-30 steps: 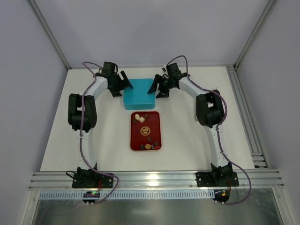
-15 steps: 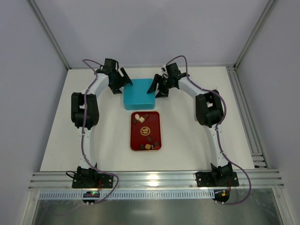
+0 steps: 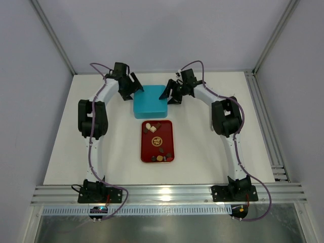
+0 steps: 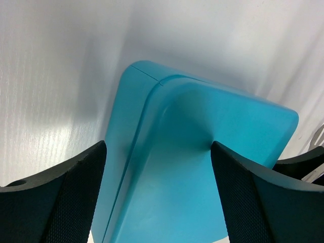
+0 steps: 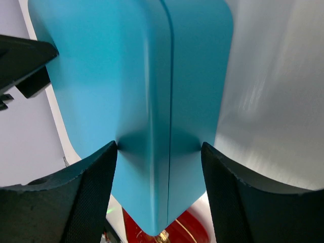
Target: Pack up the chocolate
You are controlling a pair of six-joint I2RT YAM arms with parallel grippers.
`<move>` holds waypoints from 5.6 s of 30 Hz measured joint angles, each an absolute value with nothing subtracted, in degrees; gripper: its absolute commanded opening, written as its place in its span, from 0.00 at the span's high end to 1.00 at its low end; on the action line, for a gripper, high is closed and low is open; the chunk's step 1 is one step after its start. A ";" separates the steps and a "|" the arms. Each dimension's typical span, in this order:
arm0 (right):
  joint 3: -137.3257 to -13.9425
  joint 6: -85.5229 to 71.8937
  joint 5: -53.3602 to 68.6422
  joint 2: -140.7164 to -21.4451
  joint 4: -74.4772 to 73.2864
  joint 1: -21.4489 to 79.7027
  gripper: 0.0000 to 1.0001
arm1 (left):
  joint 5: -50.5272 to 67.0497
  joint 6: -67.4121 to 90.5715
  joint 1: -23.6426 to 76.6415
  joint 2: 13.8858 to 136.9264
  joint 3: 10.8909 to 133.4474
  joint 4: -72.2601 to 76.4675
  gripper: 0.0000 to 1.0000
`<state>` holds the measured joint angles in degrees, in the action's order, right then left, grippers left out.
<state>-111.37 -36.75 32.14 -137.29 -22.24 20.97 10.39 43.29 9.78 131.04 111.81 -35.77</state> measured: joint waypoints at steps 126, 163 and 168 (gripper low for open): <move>-121.86 -27.70 26.15 -141.36 -26.76 21.50 0.27 | 15.97 53.91 6.13 125.19 96.14 -18.44 0.67; -107.39 -30.44 25.54 -132.66 -22.46 21.39 0.37 | 13.02 49.36 7.22 126.65 101.08 -24.75 0.51; -107.00 -30.65 26.15 -132.62 -21.43 20.56 0.34 | 12.97 46.92 7.49 127.44 103.92 -28.97 0.47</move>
<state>-107.00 -30.65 26.15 -132.62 -21.43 20.56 12.97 46.92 7.49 127.44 103.92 -28.97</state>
